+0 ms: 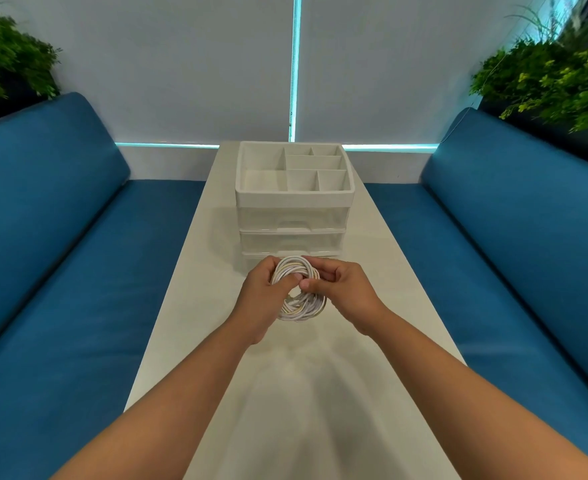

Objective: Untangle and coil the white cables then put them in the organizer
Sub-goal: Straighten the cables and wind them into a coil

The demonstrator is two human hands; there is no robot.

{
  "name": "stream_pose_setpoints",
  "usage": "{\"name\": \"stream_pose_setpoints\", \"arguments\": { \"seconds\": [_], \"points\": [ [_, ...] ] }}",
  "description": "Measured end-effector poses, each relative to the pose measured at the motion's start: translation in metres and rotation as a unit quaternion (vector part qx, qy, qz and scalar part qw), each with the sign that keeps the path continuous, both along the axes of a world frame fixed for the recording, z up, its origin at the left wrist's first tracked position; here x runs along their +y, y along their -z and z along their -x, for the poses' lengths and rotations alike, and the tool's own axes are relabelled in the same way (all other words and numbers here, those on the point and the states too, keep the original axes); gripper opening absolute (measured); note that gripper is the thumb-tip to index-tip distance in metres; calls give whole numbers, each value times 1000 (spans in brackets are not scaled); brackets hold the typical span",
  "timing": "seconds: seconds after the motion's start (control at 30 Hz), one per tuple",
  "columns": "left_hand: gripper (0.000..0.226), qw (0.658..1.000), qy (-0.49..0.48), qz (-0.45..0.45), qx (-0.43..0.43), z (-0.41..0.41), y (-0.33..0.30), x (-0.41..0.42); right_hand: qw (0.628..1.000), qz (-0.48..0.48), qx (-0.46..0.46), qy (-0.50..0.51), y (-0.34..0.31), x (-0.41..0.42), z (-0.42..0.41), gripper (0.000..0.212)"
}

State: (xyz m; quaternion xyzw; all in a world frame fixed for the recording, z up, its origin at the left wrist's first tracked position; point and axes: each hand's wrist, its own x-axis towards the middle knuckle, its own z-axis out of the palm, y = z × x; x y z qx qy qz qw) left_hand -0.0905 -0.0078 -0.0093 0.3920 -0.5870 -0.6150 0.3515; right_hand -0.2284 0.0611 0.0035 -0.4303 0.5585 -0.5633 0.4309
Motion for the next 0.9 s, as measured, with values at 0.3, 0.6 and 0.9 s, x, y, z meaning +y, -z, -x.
{"name": "stream_pose_setpoints", "arguments": {
  "seconds": [0.3,0.6,0.9],
  "points": [
    [17,996,15,74,-45,-5,-10,-9,993,-61,100,-33,-16,-3,8,54],
    [15,980,84,130,-126,-5,-19,-20,971,-91,214,-57,-20,-9,5,19],
    [47,968,-84,214,-104,-12,-7,-20,985,-78,16,153,6,-9,-5,23]
  ]
}}
